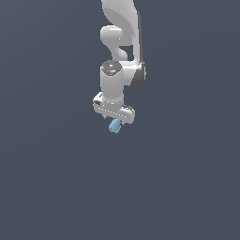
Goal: Pick up the object and move it to a goal position.
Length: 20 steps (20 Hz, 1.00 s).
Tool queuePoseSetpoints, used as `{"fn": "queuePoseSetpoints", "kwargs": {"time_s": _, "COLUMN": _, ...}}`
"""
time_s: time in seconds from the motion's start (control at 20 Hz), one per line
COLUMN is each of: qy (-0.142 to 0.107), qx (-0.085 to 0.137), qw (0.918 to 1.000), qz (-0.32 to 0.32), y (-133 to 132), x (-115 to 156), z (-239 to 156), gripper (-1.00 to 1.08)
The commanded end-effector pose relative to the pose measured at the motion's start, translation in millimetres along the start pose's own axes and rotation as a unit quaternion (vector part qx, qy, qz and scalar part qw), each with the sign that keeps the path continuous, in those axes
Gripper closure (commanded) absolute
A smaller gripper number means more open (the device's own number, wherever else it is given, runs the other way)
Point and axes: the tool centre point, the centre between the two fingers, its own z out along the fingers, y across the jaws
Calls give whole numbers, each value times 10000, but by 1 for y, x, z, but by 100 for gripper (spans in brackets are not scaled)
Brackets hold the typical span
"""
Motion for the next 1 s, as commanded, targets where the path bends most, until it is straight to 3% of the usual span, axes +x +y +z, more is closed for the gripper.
{"fn": "queuePoseSetpoints", "kwargs": {"time_s": 0.0, "qy": -18, "qx": 3, "qw": 9999, "qz": 135, "y": 3, "x": -7, "z": 4, "gripper": -92}}
{"fn": "queuePoseSetpoints", "kwargs": {"time_s": 0.5, "qy": -31, "qx": 1, "qw": 9998, "qz": 208, "y": 5, "x": -11, "z": 11, "gripper": -92}}
{"fn": "queuePoseSetpoints", "kwargs": {"time_s": 0.95, "qy": -31, "qx": 1, "qw": 9997, "qz": 226, "y": 6, "x": -13, "z": 47, "gripper": -92}}
